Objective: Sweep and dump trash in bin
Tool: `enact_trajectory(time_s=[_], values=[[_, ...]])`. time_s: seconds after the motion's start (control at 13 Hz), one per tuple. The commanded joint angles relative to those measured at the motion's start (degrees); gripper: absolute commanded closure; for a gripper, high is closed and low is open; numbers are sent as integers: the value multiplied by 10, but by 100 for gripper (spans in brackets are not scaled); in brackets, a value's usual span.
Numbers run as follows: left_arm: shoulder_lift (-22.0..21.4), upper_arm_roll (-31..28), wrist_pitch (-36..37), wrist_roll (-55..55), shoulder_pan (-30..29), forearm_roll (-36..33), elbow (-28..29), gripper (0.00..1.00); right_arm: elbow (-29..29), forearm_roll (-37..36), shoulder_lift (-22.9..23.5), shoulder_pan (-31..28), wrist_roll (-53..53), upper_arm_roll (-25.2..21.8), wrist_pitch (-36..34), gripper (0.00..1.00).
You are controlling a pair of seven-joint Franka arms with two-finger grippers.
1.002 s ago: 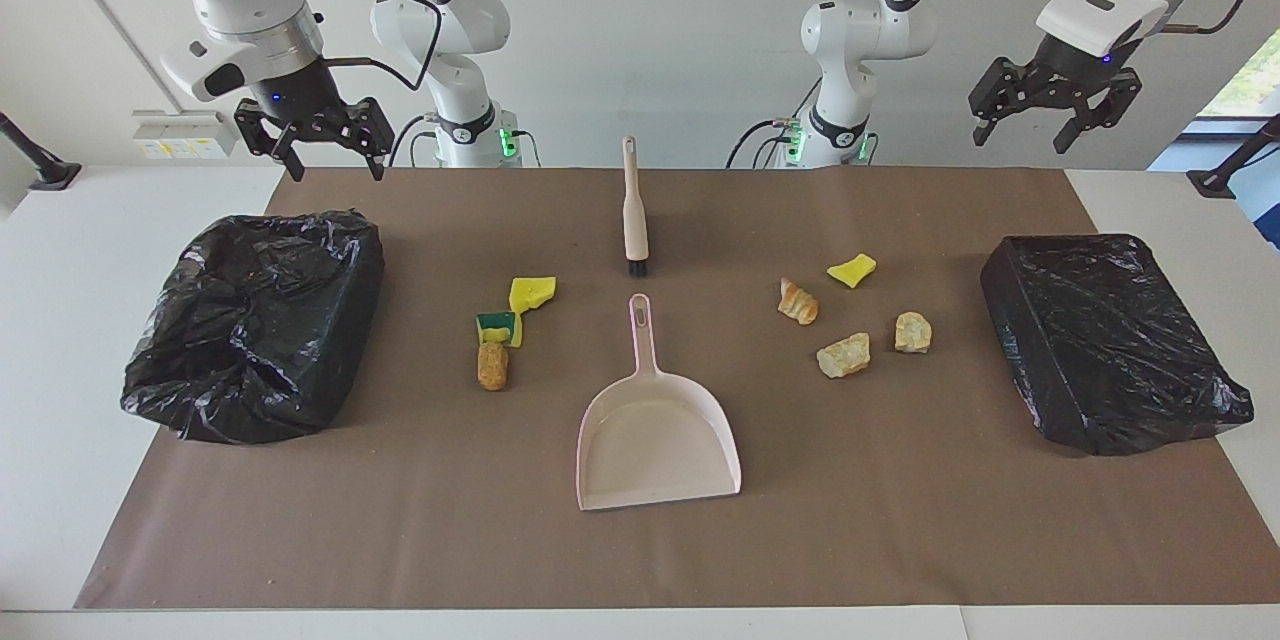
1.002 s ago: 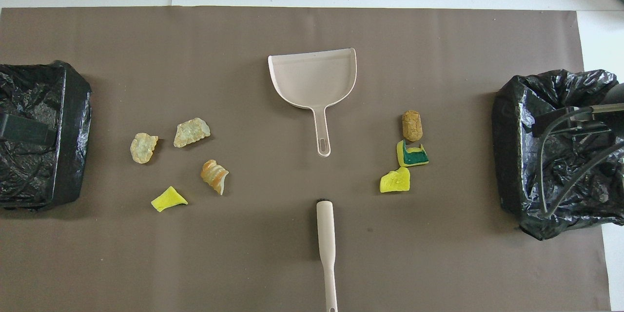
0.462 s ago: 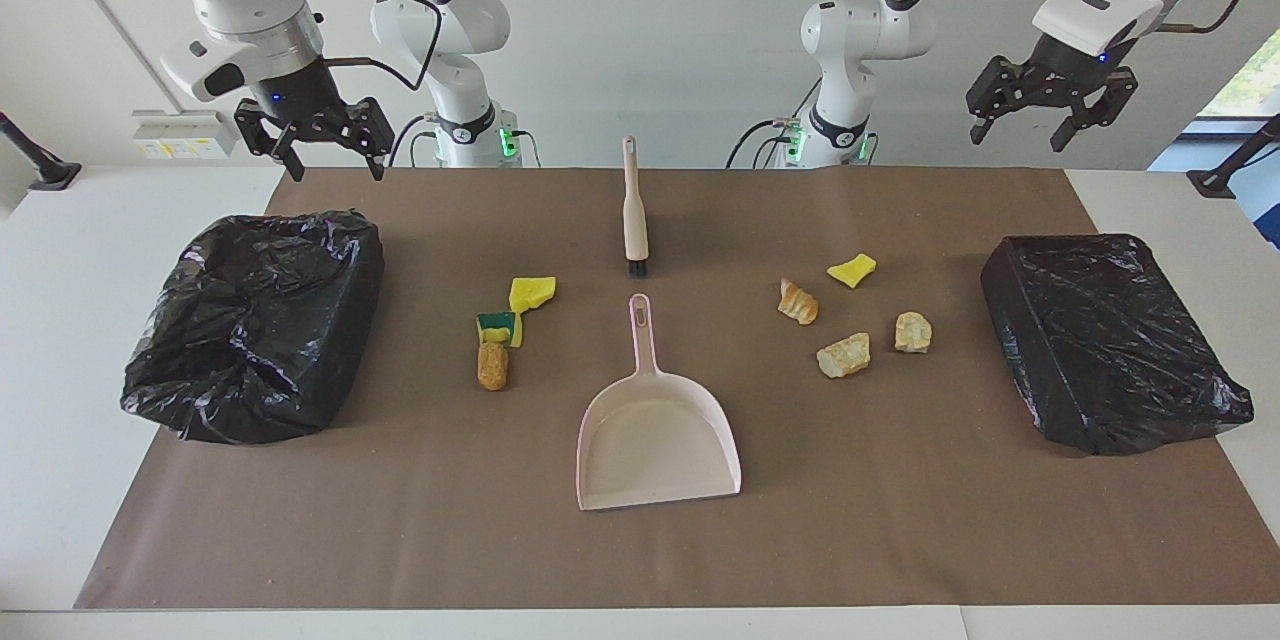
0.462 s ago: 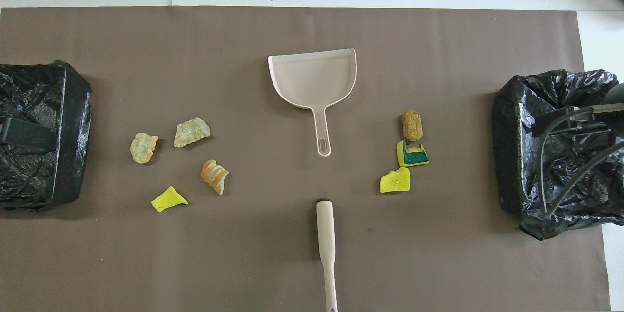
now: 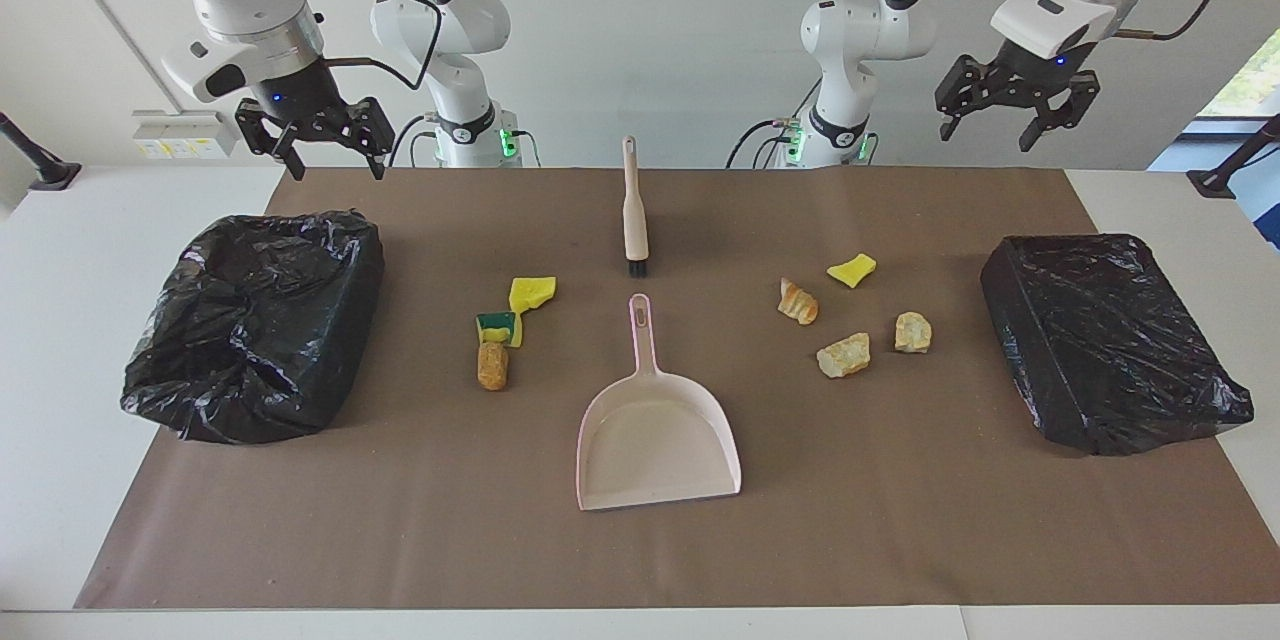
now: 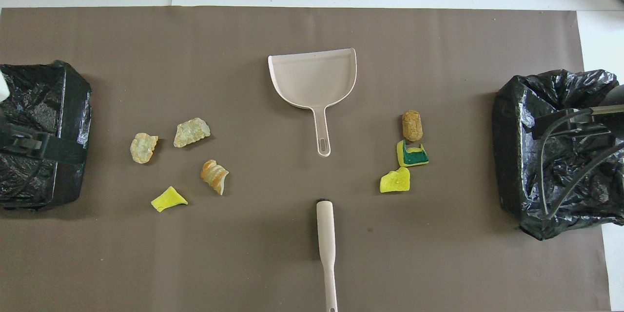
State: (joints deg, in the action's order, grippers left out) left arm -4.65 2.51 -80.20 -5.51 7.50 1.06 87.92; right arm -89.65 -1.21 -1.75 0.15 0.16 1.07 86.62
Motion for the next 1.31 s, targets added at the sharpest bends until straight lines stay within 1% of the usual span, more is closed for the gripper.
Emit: enact_trajectory(time_s=[0.0, 0.08, 0.23, 0.31, 0.39, 0.54, 0.62, 0.69, 0.85, 0.92, 1.0, 1.08, 1.23], values=[[-36, -5, -35, 50, 50, 26, 66, 0, -6, 9, -11, -1, 1, 9, -12, 0], [-47, -5, -49, 77, 63, 42, 88, 0, -4, 4, -11, -2, 0, 10, -12, 0], [-58, -5, -85, 121, 111, 56, 142, 0, -1, 2, -14, -2, -1, 10, -13, 0], [-58, -5, -100, 155, 151, 56, 173, 0, -4, 6, -21, -1, -1, 10, -24, 0], [-62, -5, -132, 191, 194, 56, 207, 0, -7, 9, -25, -1, 0, 10, -31, 0], [-89, -3, -212, 266, 247, 58, 280, 0, -36, 11, -40, -1, 3, 10, -24, 0], [-92, -3, -232, 288, 278, 59, 304, 0, -51, 12, -44, -1, 6, 10, -21, 0], [-86, -3, -248, 311, 304, 59, 319, 0, -61, 12, -44, 1, 8, 13, -8, 0], [-82, -3, -320, 374, 354, 64, 370, 0, -95, 12, -39, 13, 7, 14, 37, 0], [-73, -3, -352, 406, 380, 64, 386, 0, -118, 12, -35, 16, 4, 14, 63, 0], [-36, -3, -386, 443, 417, 64, 391, 0, -134, 13, -29, 22, 7, 14, 85, 0], [-11, -3, -426, 475, 441, 64, 395, 0, -141, 13, -17, 34, 19, 14, 101, 0], [13, -3, -490, 510, 484, 64, 418, 0, -135, 13, 19, 69, 75, 14, 143, 0]])
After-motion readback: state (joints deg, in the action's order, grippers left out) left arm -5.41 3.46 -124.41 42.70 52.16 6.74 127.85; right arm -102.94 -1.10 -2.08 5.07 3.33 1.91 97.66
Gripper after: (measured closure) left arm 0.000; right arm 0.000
